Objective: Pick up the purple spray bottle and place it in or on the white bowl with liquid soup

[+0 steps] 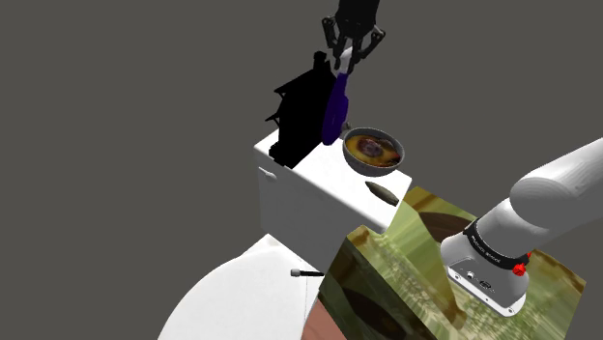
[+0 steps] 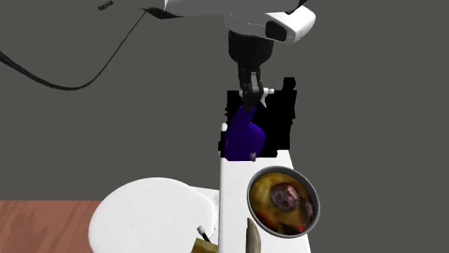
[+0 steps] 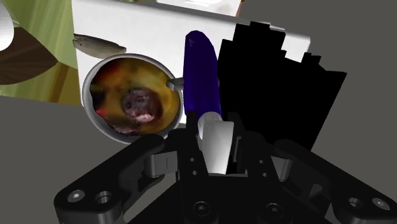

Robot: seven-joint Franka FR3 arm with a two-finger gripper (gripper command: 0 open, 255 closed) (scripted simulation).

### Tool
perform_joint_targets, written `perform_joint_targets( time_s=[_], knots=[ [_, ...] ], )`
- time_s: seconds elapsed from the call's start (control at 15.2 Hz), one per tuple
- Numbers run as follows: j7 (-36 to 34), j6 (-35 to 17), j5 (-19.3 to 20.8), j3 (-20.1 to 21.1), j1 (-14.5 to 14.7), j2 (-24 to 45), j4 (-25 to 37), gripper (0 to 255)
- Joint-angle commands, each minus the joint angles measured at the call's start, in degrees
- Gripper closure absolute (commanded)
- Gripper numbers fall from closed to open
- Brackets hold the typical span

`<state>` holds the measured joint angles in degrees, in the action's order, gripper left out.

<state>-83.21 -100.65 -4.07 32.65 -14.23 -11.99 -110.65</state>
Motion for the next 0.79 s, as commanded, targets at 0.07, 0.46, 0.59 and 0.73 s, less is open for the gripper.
perform_joint_targets(
  time_s=[0.07, 0.46, 0.59, 0.73],
  knots=[
    [0.04, 2.38, 0.16, -0.13, -0.12, 0.20, 2.55, 255],
    [4.29, 7.03, -1.42, -3.33, -0.97, -4.29, 3.09, 255],
    [6.99, 8.99, -2.09, -5.51, -1.39, -7.03, 2.42, 255],
    [9.59, 11.02, -2.43, -7.71, -1.78, -9.45, 2.02, 255]
  ],
)
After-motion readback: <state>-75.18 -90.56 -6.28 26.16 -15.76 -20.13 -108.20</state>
